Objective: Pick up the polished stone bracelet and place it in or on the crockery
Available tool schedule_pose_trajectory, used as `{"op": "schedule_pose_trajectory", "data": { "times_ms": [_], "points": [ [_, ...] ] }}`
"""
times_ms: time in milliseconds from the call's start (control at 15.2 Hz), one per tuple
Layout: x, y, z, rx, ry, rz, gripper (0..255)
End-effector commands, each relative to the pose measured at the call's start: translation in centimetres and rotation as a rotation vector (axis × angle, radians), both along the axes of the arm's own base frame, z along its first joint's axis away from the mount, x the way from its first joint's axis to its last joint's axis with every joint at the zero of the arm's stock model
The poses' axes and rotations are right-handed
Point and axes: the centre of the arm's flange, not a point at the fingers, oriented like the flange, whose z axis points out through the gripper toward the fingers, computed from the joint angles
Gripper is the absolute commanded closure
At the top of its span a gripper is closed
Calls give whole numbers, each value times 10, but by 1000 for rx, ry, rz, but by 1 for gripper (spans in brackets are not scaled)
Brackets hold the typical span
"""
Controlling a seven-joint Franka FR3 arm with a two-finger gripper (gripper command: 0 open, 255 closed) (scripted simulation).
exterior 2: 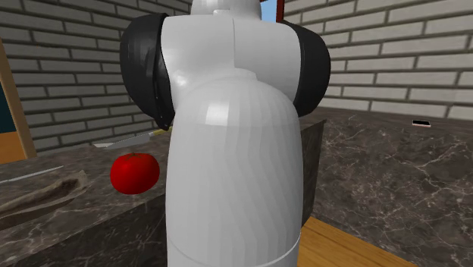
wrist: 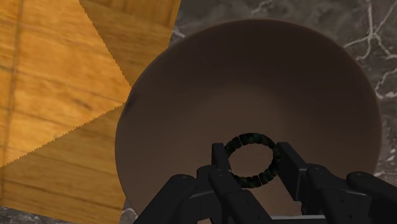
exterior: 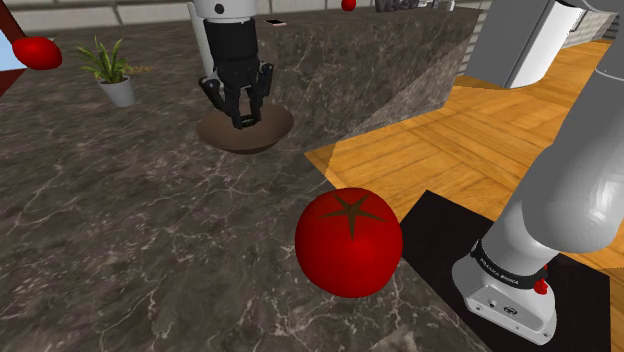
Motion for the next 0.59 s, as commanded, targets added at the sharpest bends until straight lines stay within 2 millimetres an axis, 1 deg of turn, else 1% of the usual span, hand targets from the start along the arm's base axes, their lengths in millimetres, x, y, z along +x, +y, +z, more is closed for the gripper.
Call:
{"op": "schedule_pose_trajectory", "data": {
  "times_ms": [0,66,132,462,528],
  "points": [
    [0,0,0,0,0,0,255],
    [0,0,0,0,0,0,255],
    [0,0,0,0,0,0,0],
    [0,0,0,0,0,0,0],
    [0,0,13,0,0,0,0]
  ]
}}
